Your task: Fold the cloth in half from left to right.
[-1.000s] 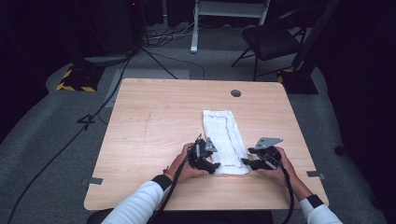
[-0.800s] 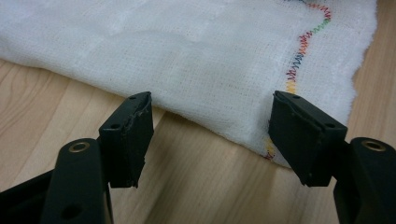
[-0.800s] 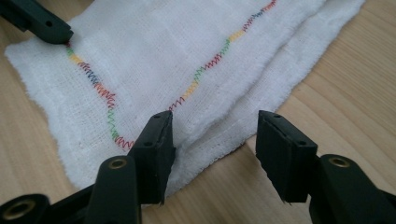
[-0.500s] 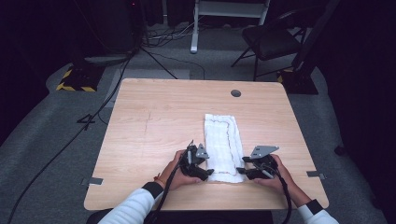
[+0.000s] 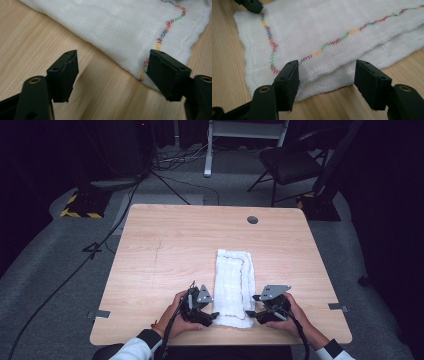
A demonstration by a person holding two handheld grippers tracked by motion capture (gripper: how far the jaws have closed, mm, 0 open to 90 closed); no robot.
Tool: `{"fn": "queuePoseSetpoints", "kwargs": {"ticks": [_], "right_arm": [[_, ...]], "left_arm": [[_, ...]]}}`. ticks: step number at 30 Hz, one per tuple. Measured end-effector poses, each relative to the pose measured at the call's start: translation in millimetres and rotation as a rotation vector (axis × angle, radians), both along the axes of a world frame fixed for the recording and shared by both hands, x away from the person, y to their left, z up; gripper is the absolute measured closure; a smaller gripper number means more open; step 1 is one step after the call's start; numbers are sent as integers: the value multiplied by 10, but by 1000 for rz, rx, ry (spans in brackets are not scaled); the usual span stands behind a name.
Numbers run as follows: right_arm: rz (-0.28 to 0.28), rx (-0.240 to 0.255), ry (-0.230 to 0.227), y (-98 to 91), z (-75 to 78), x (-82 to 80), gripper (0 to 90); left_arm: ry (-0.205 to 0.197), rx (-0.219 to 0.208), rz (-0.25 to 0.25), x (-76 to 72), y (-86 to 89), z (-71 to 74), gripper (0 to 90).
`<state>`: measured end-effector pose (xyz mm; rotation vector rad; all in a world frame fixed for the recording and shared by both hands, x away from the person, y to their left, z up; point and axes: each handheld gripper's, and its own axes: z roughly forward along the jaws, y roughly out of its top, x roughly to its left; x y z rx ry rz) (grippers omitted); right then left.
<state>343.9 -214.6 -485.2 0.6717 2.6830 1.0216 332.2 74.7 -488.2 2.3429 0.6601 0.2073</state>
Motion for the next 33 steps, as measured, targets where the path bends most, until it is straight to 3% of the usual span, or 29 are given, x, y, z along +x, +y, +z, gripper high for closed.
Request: {"fn": "queuePoseSetpoints", "kwargs": {"ticks": [3, 7, 11, 15, 22, 26, 29, 33], "right_arm": [[-41, 36, -14, -65, 65, 90, 378], [-117, 52, -46, -163, 140, 280, 394], [-177, 41, -74, -195, 184, 536, 402], [-202, 34, -94, -140, 230, 817, 421], [-250, 20, -83, 31, 209, 1280, 448], [-285, 20, -68, 85, 189, 1475, 458], [-311, -5, -75, 114, 166, 1596, 466], [-330, -5, -47, 147, 106, 1714, 470]], "left_arm": [[-12, -30, 3, 81, 21, 67, 231], [-33, -17, 23, 262, 20, 139, 227], [-24, -46, 69, 615, -7, 188, 227], [-20, -41, 102, 947, -105, 215, 220], [-28, -36, 167, 1441, -277, 219, 230], [-22, -35, 212, 1634, -325, 182, 230], [-27, -13, 243, 1751, -355, 133, 233], [-17, -9, 273, 1872, -384, 59, 236]]}}
